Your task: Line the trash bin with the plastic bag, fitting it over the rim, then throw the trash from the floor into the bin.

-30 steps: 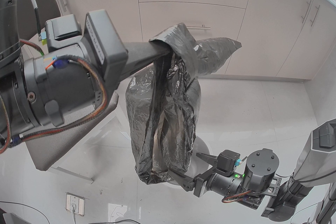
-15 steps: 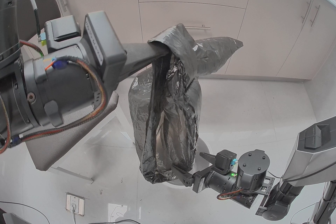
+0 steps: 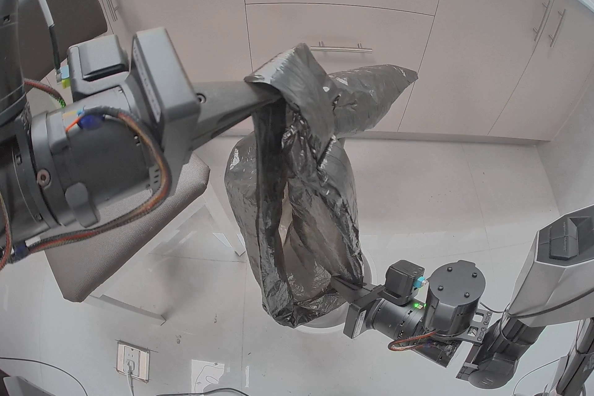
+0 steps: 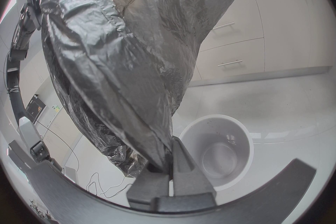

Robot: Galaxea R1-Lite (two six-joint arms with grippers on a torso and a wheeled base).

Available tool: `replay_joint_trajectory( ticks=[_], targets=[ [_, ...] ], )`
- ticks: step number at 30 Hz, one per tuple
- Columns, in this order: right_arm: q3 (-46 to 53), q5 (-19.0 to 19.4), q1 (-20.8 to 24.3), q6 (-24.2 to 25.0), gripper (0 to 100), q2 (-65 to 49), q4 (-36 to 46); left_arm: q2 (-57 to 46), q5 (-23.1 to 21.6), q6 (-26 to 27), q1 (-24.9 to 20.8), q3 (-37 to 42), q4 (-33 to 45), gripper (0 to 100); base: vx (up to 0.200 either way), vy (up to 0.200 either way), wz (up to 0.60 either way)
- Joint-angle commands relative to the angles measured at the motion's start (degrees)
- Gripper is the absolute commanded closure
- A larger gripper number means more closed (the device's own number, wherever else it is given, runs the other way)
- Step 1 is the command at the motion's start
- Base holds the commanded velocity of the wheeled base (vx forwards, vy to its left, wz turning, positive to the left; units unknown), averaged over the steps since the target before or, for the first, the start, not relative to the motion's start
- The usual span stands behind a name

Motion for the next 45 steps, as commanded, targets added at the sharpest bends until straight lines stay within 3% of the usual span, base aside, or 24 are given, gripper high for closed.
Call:
replay_joint_trajectory(
  ticks=[1, 5, 8, 11, 13, 16, 18, 30, 37, 45],
  targets=[
    [0.42, 0.03, -0.62, -0.21, 100, -1.26, -1.02, -2.48, -0.14, 0.07, 1.28, 2.12, -0.42, 100, 0.000, 0.000, 0.00],
    [3.67, 1.08, -2.65, -2.41, 100, -3.46, -1.02, -5.29, -3.13, 0.07, 3.12, 4.58, -0.25, 100, 0.000, 0.000, 0.00],
    [6.48, 6.71, -7.22, -9.52, 100, -5.13, -1.02, -7.93, -12.45, -0.28, 6.73, 7.74, 0.10, 100, 0.000, 0.000, 0.00],
    [8.33, 11.19, -10.47, -11.37, 100, -7.94, -1.02, -8.72, -23.00, -0.28, 11.65, 11.00, -0.60, 100, 0.000, 0.000, 0.00],
    [7.89, 13.74, -12.49, -11.81, 100, -12.86, 4.96, -8.37, -32.31, -0.20, 16.22, 13.10, -0.69, 100, 0.000, 0.000, 0.00],
    [7.01, 15.85, -13.19, -11.81, 100, -16.55, 10.76, -7.84, -36.27, -0.20, 18.15, 13.63, -0.69, 100, 0.000, 0.000, 0.00],
    [5.25, 18.49, -14.16, -11.81, 100, -22.44, 19.55, -6.52, -39.43, -0.02, 19.21, 13.98, -0.69, 100, 0.000, 0.000, 0.00],
    [-8.72, 19.89, -14.07, -11.81, 100, -45.03, 63.14, -2.04, -41.81, -0.20, 13.06, 14.60, -9.12, 100, 0.000, 0.000, 0.00],
    [-10.04, 19.37, -13.90, -11.90, 100, -47.40, 66.57, -1.07, -41.81, -0.11, 8.84, 14.34, -10.36, 100, 0.000, 0.000, 0.00],
    [-10.13, 18.84, -13.98, -12.25, 100, -47.49, 66.74, 2.36, -41.63, -0.37, 7.87, 14.51, -14.05, 100, 0.000, 0.000, 0.00]
  ],
)
